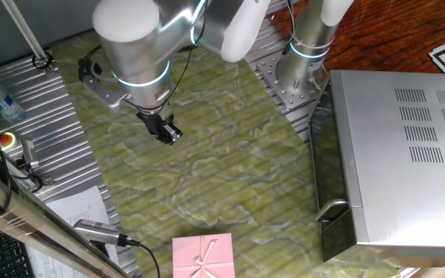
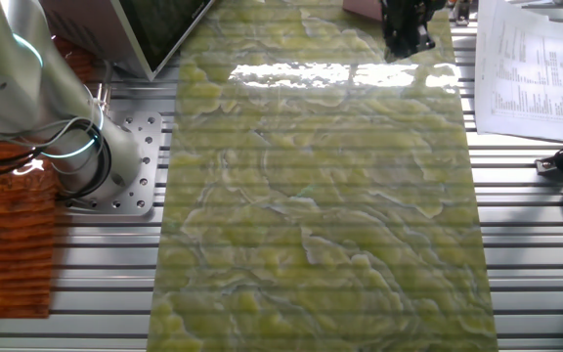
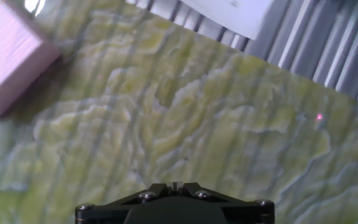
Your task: Open the microwave door
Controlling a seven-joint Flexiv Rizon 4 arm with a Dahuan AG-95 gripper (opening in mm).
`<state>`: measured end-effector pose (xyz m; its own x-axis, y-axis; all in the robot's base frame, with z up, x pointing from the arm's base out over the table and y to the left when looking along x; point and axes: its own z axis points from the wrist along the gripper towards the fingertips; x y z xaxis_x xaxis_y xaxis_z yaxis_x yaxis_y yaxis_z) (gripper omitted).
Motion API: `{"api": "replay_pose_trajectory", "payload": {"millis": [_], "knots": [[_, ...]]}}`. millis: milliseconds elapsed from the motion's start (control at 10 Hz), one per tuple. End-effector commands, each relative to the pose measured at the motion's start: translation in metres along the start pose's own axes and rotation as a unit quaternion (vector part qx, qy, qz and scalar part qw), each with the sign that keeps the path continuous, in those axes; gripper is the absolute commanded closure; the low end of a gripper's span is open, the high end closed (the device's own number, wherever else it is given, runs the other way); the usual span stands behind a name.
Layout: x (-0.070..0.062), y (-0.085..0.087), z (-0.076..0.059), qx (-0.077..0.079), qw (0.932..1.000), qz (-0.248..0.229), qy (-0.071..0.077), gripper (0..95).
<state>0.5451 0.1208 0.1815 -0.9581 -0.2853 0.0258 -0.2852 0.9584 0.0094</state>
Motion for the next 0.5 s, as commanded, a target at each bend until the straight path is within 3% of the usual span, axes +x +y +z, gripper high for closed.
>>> {"api": "replay_pose_trajectory", "payload": {"millis": [100,200,400,500], "knots": [[-0.0022,0.0079,0.004,-0.012,0.9987,0.05,-0.003,95.0],[-0.0024,0.0083,0.0041,-0.007,0.9986,0.052,0.008,95.0],[-0.0031,0.0097,0.0049,-0.015,0.9988,0.042,0.021,95.0],[-0.0039,0.014,0.0065,-0.022,0.9976,0.045,0.047,95.0]]}}
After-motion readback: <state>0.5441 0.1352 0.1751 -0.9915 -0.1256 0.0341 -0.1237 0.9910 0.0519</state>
